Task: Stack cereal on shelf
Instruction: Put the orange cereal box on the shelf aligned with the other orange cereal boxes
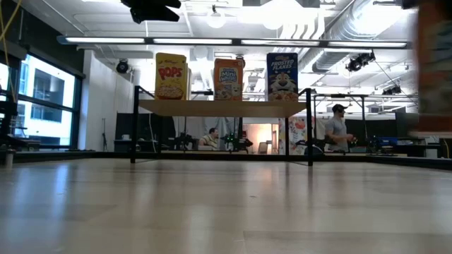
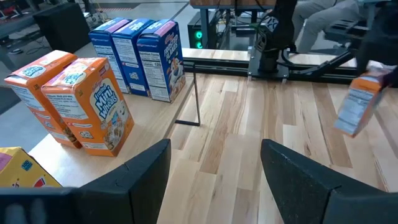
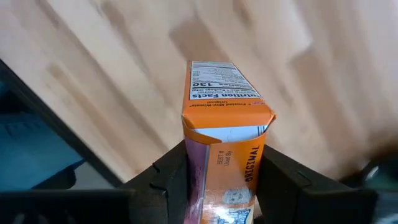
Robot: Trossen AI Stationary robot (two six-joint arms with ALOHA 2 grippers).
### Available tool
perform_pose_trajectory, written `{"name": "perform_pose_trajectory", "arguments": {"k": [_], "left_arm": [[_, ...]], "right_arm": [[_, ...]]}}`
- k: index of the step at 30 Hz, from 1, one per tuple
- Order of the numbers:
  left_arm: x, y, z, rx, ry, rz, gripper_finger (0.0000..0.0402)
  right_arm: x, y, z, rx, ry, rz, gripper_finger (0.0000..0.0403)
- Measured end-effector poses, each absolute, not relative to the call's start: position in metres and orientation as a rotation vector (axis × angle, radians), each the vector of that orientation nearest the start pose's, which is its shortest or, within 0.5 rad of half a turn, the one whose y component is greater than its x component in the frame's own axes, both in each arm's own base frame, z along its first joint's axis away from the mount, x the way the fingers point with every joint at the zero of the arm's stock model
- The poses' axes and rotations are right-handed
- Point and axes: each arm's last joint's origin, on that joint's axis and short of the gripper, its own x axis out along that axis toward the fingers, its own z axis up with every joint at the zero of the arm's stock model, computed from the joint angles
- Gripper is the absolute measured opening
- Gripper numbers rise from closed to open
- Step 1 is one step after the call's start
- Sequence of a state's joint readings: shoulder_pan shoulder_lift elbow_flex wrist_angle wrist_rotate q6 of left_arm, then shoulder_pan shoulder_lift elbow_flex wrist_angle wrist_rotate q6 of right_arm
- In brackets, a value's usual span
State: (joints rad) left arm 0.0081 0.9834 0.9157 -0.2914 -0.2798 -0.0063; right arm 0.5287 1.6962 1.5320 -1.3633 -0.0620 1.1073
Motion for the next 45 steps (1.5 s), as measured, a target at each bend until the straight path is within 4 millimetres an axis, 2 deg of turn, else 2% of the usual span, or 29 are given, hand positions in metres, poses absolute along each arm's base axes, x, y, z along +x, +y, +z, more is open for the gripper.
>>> {"name": "perform_pose_trajectory", "arguments": {"k": [9, 16, 20, 26, 38, 45], "left_arm": [[0.212, 0.010, 0.333, 0.043, 0.356, 0.286, 0.0241], [0.212, 0.010, 0.333, 0.043, 0.356, 0.286, 0.0241], [0.212, 0.010, 0.333, 0.043, 0.356, 0.286, 0.0241], [0.212, 0.010, 0.333, 0.043, 0.356, 0.286, 0.0241], [0.212, 0.010, 0.333, 0.043, 0.356, 0.286, 0.0241], [0.212, 0.010, 0.333, 0.043, 0.356, 0.286, 0.0241]], "right_arm": [[0.303, 0.086, 0.312, 0.359, 1.425, -0.265, 0.0144], [0.319, 0.034, 0.333, 0.237, 1.313, -0.224, 0.0144], [0.327, 0.011, 0.347, 0.174, 1.219, -0.183, 0.0144], [0.332, -0.009, 0.372, 0.045, 1.087, -0.123, 0.0144], [0.337, -0.034, 0.427, -0.307, 0.806, -0.121, 0.0144], [0.333, -0.052, 0.437, -0.404, 0.800, -0.177, 0.0144]]}}
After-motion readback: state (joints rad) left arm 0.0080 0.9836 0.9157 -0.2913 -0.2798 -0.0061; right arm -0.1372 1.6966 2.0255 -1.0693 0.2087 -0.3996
